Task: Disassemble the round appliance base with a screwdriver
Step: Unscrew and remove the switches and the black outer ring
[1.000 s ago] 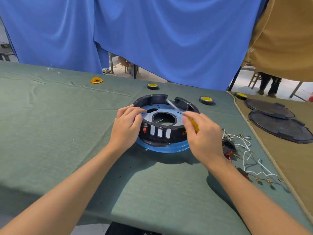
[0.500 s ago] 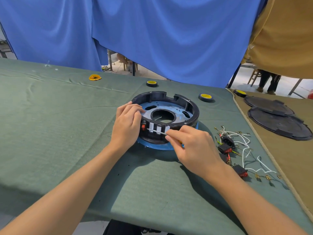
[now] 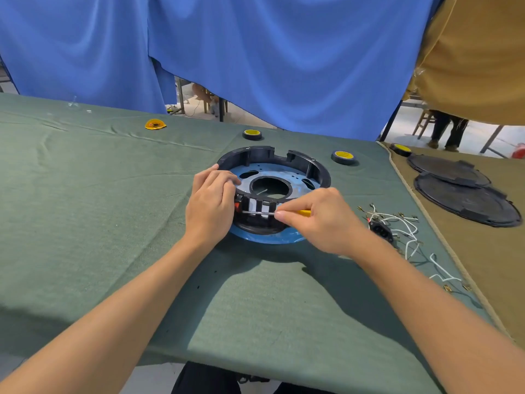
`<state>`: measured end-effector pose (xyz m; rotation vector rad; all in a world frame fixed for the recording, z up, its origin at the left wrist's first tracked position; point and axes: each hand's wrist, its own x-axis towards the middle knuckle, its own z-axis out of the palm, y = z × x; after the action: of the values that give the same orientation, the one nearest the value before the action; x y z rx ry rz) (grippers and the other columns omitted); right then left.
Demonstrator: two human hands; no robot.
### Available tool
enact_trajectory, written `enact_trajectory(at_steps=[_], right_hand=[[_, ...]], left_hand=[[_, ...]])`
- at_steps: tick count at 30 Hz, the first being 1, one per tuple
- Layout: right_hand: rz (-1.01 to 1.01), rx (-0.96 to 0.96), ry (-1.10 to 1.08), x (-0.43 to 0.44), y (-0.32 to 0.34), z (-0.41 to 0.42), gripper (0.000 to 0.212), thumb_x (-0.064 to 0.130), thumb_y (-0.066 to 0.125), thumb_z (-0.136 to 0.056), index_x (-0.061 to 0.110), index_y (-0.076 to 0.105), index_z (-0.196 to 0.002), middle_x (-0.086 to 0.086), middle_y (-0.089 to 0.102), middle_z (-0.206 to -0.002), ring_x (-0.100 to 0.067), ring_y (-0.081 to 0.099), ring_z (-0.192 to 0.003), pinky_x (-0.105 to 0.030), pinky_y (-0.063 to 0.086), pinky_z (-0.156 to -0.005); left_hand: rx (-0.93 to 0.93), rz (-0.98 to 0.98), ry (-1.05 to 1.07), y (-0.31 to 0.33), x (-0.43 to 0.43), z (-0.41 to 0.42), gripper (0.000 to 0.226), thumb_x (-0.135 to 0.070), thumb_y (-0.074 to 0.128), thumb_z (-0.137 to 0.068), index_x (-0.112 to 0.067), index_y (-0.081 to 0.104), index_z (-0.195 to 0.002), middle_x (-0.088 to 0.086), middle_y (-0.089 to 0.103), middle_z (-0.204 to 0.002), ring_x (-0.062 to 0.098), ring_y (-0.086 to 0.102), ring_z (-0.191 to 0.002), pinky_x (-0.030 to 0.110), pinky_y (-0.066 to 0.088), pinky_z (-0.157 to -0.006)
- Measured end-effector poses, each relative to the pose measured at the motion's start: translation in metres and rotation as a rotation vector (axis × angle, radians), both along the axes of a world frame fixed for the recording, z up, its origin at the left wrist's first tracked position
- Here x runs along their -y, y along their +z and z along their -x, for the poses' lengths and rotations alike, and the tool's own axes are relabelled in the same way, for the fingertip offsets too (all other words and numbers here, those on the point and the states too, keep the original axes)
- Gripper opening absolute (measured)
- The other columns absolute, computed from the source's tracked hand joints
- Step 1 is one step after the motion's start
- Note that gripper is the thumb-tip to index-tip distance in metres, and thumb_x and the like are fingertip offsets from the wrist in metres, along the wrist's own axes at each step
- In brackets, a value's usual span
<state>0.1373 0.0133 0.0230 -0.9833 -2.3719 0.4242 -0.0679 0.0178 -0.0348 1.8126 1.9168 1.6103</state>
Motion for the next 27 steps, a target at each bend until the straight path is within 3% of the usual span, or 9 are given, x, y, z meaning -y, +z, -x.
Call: enact_trajectory(at_steps=[3,5,7,10,16,19,21,24,27], right_hand=[[0.180,-0.044,-0.005,-0.004,0.003,0.002,0.017,0.024,0.065,-0.089,0.019,0.079,-0.079,-0.016,0.053,-0.054,-0.008,0.033,-0.050,-0.014,0.032,-0.051],[0.346,-0.138,-0.065,-0.004,0.003,0.003,0.020,0.024,0.066,-0.087,0.020,0.077,-0.071,-0.011,0.049,-0.052,-0.010,0.037,-0.051,-0.018,0.034,-0.050],[0.568,-0.275,-0.135,-0.002,0.001,0.004,0.022,0.021,0.067,-0.088,0.014,0.075,-0.069,0.001,0.048,-0.048,-0.007,0.035,-0.041,-0.017,0.027,-0.041],[0.907,-0.437,-0.158,0.000,-0.005,0.005,0.023,0.017,0.063,-0.090,-0.005,0.069,-0.094,0.002,0.047,-0.048,-0.006,0.026,-0.034,-0.015,0.017,-0.036],[1.245,-0.625,-0.113,0.000,-0.016,0.001,0.018,0.018,0.060,-0.091,0.002,0.069,-0.092,-0.002,0.046,-0.053,-0.004,0.018,-0.036,-0.015,0.013,-0.036],[1.080,-0.628,-0.118,0.004,-0.023,0.002,0.019,0.019,0.062,-0.091,0.003,0.072,-0.088,-0.003,0.047,-0.054,-0.006,0.022,-0.036,-0.016,0.017,-0.035],[0.822,-0.585,-0.156,0.008,-0.029,0.002,0.017,0.023,0.064,-0.091,0.013,0.076,-0.084,-0.001,0.052,-0.053,-0.007,0.031,-0.038,-0.016,0.024,-0.036],[0.304,-0.357,-0.256,0.008,-0.036,0.001,0.013,0.031,0.066,-0.089,0.030,0.077,-0.084,0.016,0.065,-0.058,-0.001,0.055,-0.051,-0.014,0.042,-0.053],[0.091,-0.285,-0.295,0.007,-0.038,0.000,0.014,0.034,0.064,-0.088,0.030,0.077,-0.083,0.028,0.058,-0.053,0.001,0.056,-0.058,-0.020,0.044,-0.064]], left_hand=[[0.002,0.021,0.022,0.001,0.001,0.000,0.035,-0.029,0.025,-0.092,-0.029,0.060,-0.092,-0.020,0.056,-0.106,0.002,0.030,-0.130,0.014,0.025,-0.094],[0.002,0.026,0.029,0.001,0.001,-0.001,0.036,-0.030,0.024,-0.092,-0.028,0.061,-0.093,-0.019,0.056,-0.108,0.003,0.030,-0.130,0.020,0.027,-0.094],[0.003,0.023,0.030,0.002,0.002,-0.002,0.037,-0.029,0.024,-0.092,-0.026,0.061,-0.094,-0.018,0.056,-0.108,0.004,0.030,-0.130,0.020,0.026,-0.095],[0.012,0.019,0.032,0.002,0.002,-0.003,0.037,-0.029,0.024,-0.092,-0.026,0.060,-0.094,-0.017,0.056,-0.107,0.005,0.030,-0.130,0.017,0.025,-0.095],[0.004,0.018,0.039,0.000,0.004,-0.002,0.037,-0.029,0.025,-0.092,-0.026,0.061,-0.092,-0.017,0.056,-0.105,0.008,0.031,-0.130,0.015,0.023,-0.093],[0.004,0.017,0.039,0.000,0.004,0.000,0.036,-0.030,0.025,-0.093,-0.026,0.061,-0.092,-0.018,0.057,-0.105,0.008,0.031,-0.130,0.017,0.024,-0.093],[-0.022,0.008,0.024,0.001,0.004,0.002,0.038,-0.031,0.025,-0.094,-0.025,0.063,-0.095,-0.017,0.058,-0.107,0.009,0.032,-0.130,0.022,0.027,-0.096],[-0.162,0.000,0.027,0.003,0.008,0.007,0.045,-0.038,0.023,-0.097,-0.023,0.065,-0.102,-0.019,0.059,-0.109,0.011,0.035,-0.130,0.028,0.028,-0.097],[-0.330,0.023,0.051,0.006,0.011,0.014,0.045,-0.041,0.023,-0.099,-0.024,0.065,-0.103,-0.017,0.064,-0.112,0.013,0.039,-0.127,0.031,0.025,-0.095]])
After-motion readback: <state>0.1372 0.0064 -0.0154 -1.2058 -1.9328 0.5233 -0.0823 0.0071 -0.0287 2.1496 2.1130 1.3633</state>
